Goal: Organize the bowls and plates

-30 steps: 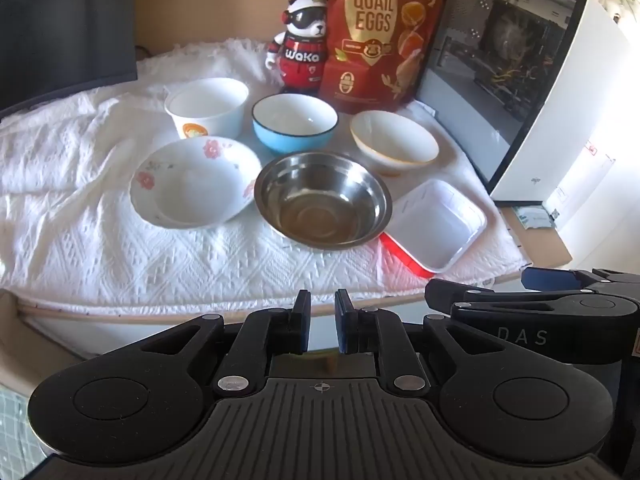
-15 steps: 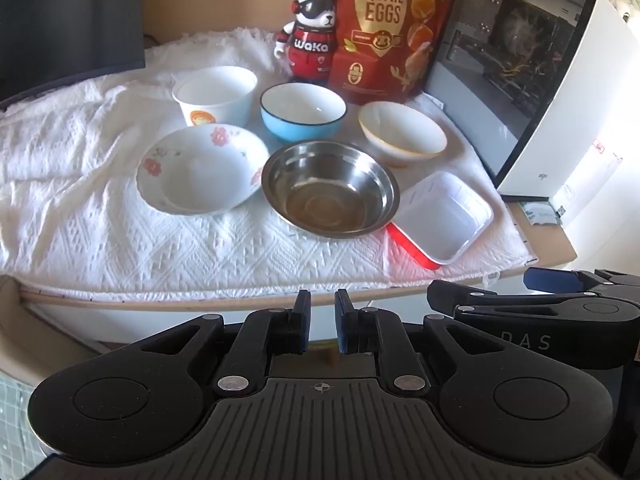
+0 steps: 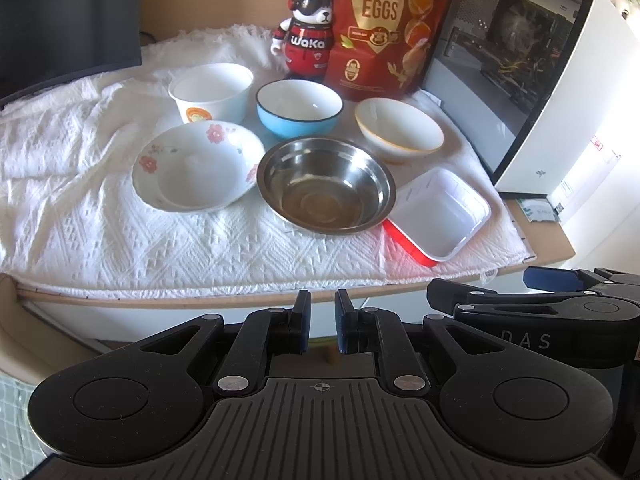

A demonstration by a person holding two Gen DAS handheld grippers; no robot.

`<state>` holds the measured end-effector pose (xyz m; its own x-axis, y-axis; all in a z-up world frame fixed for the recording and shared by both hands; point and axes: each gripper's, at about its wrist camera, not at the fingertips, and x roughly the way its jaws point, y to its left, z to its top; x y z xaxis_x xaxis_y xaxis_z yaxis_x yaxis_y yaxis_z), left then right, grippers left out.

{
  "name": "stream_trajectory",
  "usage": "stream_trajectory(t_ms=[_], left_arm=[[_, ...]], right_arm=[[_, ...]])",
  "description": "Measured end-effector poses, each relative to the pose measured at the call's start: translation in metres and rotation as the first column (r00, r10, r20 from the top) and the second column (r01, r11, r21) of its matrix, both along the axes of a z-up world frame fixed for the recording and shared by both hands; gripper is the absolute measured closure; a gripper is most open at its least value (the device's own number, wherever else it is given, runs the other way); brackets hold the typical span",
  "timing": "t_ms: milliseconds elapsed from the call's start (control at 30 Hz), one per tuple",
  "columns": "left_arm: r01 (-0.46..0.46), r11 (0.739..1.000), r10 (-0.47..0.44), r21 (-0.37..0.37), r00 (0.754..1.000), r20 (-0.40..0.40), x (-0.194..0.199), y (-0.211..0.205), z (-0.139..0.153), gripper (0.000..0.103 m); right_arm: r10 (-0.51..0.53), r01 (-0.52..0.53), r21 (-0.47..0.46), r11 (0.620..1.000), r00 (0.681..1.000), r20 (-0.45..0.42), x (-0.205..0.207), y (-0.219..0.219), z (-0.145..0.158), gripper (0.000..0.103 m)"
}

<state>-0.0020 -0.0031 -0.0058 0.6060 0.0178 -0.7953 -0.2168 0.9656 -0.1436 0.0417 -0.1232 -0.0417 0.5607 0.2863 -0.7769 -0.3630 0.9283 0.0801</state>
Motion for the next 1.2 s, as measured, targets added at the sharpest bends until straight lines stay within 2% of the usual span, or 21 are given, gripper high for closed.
stream_trajectory(t_ms=[1200], left_arm=[[-0.002, 1.0, 0.002, -0.004, 1.0, 0.002, -0.0039, 0.0051, 0.0013, 0.088]], right_arm=[[-0.001, 0.001, -0.007, 1.0, 1.0, -0.004, -0.0031, 0.0024, -0.0007, 0.0]])
